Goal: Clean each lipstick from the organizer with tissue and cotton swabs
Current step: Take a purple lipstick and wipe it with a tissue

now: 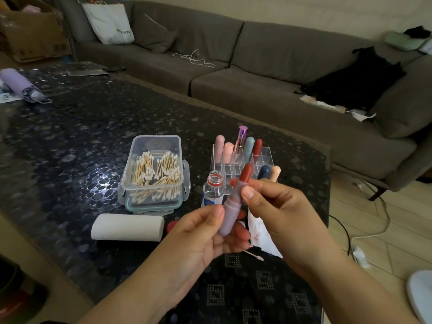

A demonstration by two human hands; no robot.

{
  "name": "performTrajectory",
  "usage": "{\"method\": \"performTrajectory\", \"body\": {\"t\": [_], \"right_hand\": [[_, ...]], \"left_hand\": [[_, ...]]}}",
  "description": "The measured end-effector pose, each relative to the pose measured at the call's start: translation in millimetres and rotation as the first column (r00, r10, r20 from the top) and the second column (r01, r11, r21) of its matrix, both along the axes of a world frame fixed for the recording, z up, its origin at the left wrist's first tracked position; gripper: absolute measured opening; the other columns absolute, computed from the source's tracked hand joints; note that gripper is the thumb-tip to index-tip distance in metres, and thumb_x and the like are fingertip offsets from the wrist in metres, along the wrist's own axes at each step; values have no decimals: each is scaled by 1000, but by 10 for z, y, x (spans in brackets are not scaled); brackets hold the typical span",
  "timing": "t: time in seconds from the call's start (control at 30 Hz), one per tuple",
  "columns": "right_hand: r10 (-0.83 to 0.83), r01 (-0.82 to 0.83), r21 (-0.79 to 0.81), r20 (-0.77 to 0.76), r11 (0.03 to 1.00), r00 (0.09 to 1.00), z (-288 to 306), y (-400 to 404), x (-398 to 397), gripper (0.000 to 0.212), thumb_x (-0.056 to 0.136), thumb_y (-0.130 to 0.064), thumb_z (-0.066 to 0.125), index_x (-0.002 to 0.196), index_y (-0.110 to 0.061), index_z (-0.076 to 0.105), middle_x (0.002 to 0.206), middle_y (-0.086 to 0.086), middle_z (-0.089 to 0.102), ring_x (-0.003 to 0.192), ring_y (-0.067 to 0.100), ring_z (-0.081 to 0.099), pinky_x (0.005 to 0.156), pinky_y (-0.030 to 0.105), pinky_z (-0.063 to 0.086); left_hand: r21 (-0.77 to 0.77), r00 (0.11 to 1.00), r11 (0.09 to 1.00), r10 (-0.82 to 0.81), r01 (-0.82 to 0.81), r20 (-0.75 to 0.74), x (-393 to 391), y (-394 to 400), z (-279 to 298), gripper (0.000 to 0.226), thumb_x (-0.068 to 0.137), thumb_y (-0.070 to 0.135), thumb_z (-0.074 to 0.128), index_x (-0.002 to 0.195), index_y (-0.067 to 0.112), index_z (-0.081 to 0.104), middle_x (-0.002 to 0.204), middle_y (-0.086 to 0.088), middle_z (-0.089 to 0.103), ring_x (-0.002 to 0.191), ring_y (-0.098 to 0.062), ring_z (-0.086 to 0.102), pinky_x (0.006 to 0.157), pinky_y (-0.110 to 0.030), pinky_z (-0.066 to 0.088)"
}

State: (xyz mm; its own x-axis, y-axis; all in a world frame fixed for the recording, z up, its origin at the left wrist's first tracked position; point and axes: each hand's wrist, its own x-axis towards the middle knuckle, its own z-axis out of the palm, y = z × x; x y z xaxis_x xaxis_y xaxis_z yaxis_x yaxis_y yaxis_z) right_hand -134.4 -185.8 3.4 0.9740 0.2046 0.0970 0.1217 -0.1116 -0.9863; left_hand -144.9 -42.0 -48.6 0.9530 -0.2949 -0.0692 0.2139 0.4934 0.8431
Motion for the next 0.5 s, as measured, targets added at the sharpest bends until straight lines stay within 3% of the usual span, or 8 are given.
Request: {"method": "performTrajectory", "body": {"t": [0.07, 0.13, 0.23, 0.37, 0.43, 0.5], "right_hand": [[-49, 46, -114, -19, 992, 999, -22, -86, 42, 41, 72, -42, 57, 111, -33, 66, 93, -17, 71, 81, -10, 63, 69, 7, 47], [-184, 175, -326, 4, 929, 983, -65, -218, 103, 45, 77, -47, 58, 121, -40, 58, 96, -18, 67, 88, -7, 61, 67, 8, 46], [-317, 284, -654, 70, 701, 946, -178, -437, 220, 35, 89, -33, 61, 124, -28, 60, 109, -6, 64, 88, 4, 57, 64, 11, 40], [-352, 99, -861, -98, 500, 931, -370, -545, 299, 38, 92, -40, 57, 125, -21, 57, 109, -5, 61, 82, 5, 50, 60, 13, 37], [-367, 38, -888, -150, 459, 918, -486, -535, 322, 41, 91, -45, 56, 123, -19, 55, 101, -4, 57, 82, 7, 50, 59, 16, 36], [-364, 21, -893, -161, 449, 917, -599, -520, 357, 43, 91, -45, 57, 123, -17, 53, 105, -3, 56, 85, 9, 50, 68, 18, 39]], "left_hand": [[27, 1000, 999, 19, -18, -20, 12, 12, 8, 37, 85, 34, 51, 96, 1, 64, 73, -14, 66, 69, -23, 65, 71, -34, 55], [66, 999, 997, 48, -49, 7, 23, 36, 17, 34, 79, 30, 51, 96, 3, 61, 73, -12, 68, 69, -22, 64, 71, -33, 56], [126, 996, 989, 69, -76, 60, 31, 50, -19, 32, 74, 27, 57, 97, 4, 57, 74, -9, 69, 70, -20, 65, 68, -27, 55], [115, 995, 989, 89, -94, 54, 39, 5, -73, 31, 74, 23, 58, 98, 3, 57, 71, -5, 64, 66, -17, 62, 66, -25, 54], [110, 994, 988, 105, -108, 31, 39, -38, -77, 30, 76, 25, 57, 95, 3, 59, 68, -4, 59, 62, -15, 58, 66, -26, 54], [123, 993, 985, 120, -121, 13, 42, -78, -90, 32, 75, 28, 57, 95, 4, 62, 67, -3, 56, 62, -13, 57, 67, -28, 53]]}}
